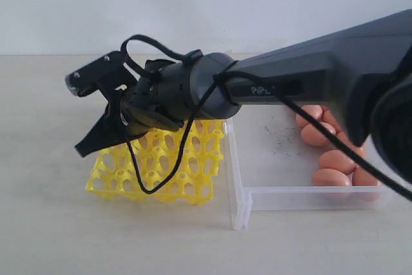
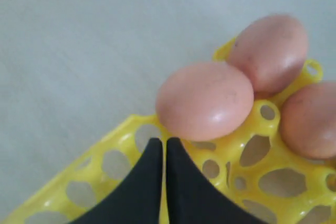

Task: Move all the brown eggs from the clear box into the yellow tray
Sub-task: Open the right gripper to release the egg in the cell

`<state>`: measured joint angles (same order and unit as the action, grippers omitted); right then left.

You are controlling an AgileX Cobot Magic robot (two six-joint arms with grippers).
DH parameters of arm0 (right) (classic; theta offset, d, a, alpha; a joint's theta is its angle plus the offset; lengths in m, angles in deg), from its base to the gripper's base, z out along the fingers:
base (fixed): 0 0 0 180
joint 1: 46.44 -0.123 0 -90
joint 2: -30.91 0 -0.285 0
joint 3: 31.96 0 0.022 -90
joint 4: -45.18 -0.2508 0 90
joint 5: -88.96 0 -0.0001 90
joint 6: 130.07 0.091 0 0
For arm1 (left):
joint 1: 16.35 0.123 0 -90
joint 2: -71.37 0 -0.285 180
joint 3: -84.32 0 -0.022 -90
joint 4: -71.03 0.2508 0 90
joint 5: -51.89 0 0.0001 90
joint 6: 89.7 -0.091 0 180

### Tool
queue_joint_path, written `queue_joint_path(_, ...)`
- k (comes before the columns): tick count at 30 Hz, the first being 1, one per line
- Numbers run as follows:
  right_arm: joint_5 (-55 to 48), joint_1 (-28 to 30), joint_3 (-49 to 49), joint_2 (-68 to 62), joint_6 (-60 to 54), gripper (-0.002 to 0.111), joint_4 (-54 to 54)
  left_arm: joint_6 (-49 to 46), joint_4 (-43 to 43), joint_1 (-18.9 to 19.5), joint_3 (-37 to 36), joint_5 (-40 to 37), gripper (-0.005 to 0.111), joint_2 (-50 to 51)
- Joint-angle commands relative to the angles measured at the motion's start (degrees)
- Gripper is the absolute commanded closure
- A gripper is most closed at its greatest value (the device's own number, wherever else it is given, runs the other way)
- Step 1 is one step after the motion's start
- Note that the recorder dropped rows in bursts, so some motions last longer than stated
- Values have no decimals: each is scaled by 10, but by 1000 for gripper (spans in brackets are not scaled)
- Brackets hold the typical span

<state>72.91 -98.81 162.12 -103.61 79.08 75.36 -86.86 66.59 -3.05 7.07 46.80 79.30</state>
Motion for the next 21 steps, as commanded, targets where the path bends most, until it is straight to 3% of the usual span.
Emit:
queue_joint_path(1,31,-3,0,38,-4,108,1,5,-5,1,0,7,103,-1)
queue_joint_path(13,93,14,1,-31,9,108,3,5,-5,1,0,7,103,-1)
queue_joint_path(21,27,13,1,-32,2,108,1,5,-5,1,0,7,103,-1)
